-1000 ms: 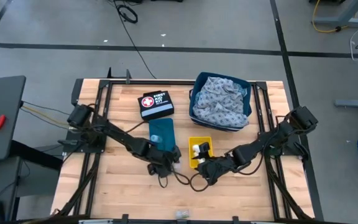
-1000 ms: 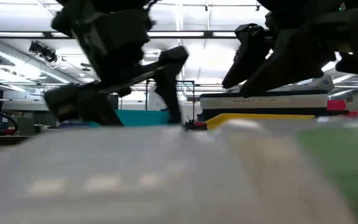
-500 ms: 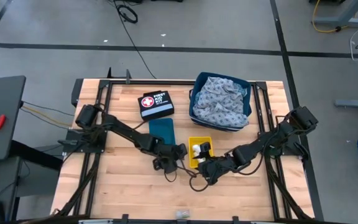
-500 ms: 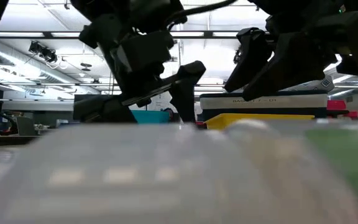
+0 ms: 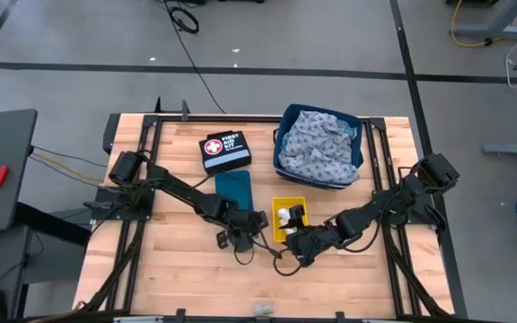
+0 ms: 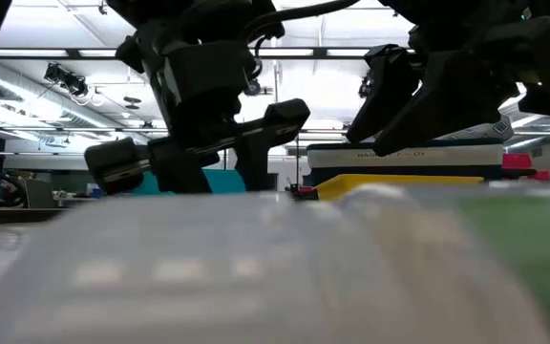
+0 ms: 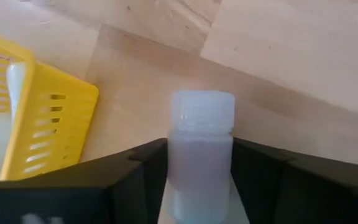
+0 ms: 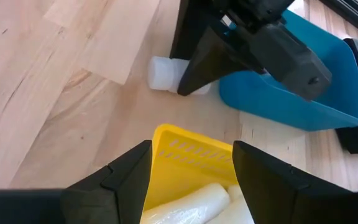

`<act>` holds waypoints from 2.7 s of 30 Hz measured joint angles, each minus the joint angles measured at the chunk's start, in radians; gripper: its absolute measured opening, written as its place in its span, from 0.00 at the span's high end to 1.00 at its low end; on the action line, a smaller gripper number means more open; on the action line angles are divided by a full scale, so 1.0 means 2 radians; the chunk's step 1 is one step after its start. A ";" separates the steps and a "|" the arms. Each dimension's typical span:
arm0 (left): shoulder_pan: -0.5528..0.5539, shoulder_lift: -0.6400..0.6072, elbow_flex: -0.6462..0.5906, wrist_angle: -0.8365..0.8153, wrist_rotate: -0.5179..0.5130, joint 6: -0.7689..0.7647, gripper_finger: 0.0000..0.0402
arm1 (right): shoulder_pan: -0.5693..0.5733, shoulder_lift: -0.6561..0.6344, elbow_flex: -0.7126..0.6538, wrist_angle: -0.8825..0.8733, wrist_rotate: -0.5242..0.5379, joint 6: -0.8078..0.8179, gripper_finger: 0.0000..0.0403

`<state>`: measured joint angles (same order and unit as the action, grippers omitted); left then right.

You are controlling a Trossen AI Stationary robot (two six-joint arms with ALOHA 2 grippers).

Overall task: Pick & place medical supplies in basket/bin
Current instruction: Put the top transparent pill bottle into the blue bin, then put the transparent pill bottle into the blue bin

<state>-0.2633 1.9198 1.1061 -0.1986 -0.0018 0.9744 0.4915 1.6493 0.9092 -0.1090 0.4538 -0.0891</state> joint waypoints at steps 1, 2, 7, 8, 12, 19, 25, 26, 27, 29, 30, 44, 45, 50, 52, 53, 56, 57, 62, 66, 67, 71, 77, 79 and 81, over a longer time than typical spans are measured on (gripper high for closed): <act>-0.003 0.000 0.000 0.000 -0.002 -0.005 0.63 | 0.000 0.000 0.000 0.000 0.000 0.000 0.43; -0.005 0.000 0.000 0.000 -0.005 -0.011 0.64 | 0.000 0.000 0.000 0.000 0.000 0.000 0.43; -0.023 0.000 0.000 0.000 -0.038 -0.043 0.64 | 0.000 0.000 0.000 0.000 0.000 0.000 0.43; -0.027 0.000 0.001 -0.001 -0.048 -0.052 0.64 | 0.000 0.000 0.000 0.000 0.000 0.000 0.43; -0.041 -0.001 0.004 -0.003 -0.077 -0.092 0.64 | 0.000 0.000 0.000 0.000 0.000 0.002 0.43; -0.065 -0.033 0.004 -0.014 -0.136 -0.149 0.64 | 0.000 0.000 0.000 0.002 -0.008 0.003 0.43; -0.070 -0.084 0.004 -0.052 -0.178 -0.225 0.64 | 0.000 0.000 0.000 0.004 -0.008 0.004 0.43; -0.068 -0.091 0.004 -0.061 -0.191 -0.240 0.64 | 0.000 0.000 0.000 0.004 -0.008 0.007 0.43; -0.066 -0.098 0.004 -0.074 -0.203 -0.255 0.64 | 0.000 0.000 0.000 0.004 -0.008 0.010 0.43; -0.056 -0.109 0.001 -0.088 -0.221 -0.285 0.64 | 0.000 0.000 0.000 0.006 -0.014 0.013 0.43; -0.049 -0.114 -0.002 -0.090 -0.224 -0.298 0.64 | 0.000 0.000 0.000 0.007 -0.015 0.013 0.43; 0.036 -0.122 -0.039 -0.150 -0.229 -0.375 0.64 | 0.000 0.000 0.000 0.016 -0.036 0.026 0.43; 0.039 -0.122 -0.039 -0.158 -0.219 -0.375 0.64 | 0.000 0.000 0.000 0.016 -0.039 0.026 0.43; 0.052 -0.122 -0.039 -0.185 -0.145 -0.385 0.59 | 0.000 0.000 0.000 0.016 -0.053 0.026 0.43; 0.055 -0.122 -0.039 -0.186 -0.137 -0.393 0.50 | 0.000 0.000 0.000 0.020 -0.058 0.030 0.43; 0.057 -0.122 -0.039 -0.186 -0.135 -0.395 0.46 | 0.000 0.000 0.000 0.021 -0.059 0.033 0.43; 0.058 -0.122 -0.039 -0.187 -0.134 -0.398 0.33 | 0.000 0.000 0.000 0.021 -0.061 0.037 0.43; 0.057 -0.122 -0.039 -0.186 -0.134 -0.398 0.29 | 0.000 0.000 0.000 0.021 -0.061 0.038 0.43; 0.055 -0.123 -0.039 -0.182 -0.135 -0.401 0.20 | 0.000 0.000 0.000 0.026 -0.081 0.054 0.43; 0.039 -0.140 -0.039 -0.174 -0.134 -0.405 0.20 | 0.002 0.000 0.000 0.067 -0.160 0.102 0.43; 0.034 -0.147 -0.039 -0.173 -0.133 -0.406 0.21 | 0.005 0.001 0.000 0.082 -0.179 0.116 0.43; 0.014 -0.172 -0.039 -0.155 -0.132 -0.412 0.21 | 0.033 0.022 0.000 0.140 -0.205 0.149 0.43; -0.008 -0.203 -0.039 -0.114 -0.129 -0.420 0.21 | 0.072 0.083 0.000 0.187 -0.164 0.183 0.43; -0.014 -0.211 -0.039 -0.103 -0.131 -0.419 0.21 | 0.079 0.105 0.000 0.213 -0.156 0.192 0.43; -0.014 -0.213 -0.039 -0.094 -0.132 -0.418 0.21 | 0.082 0.128 0.001 0.242 -0.156 0.206 0.43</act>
<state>-0.2911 1.4938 1.0286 -0.3859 -0.2659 0.1380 0.6552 1.9048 0.9108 0.3755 0.1409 0.3221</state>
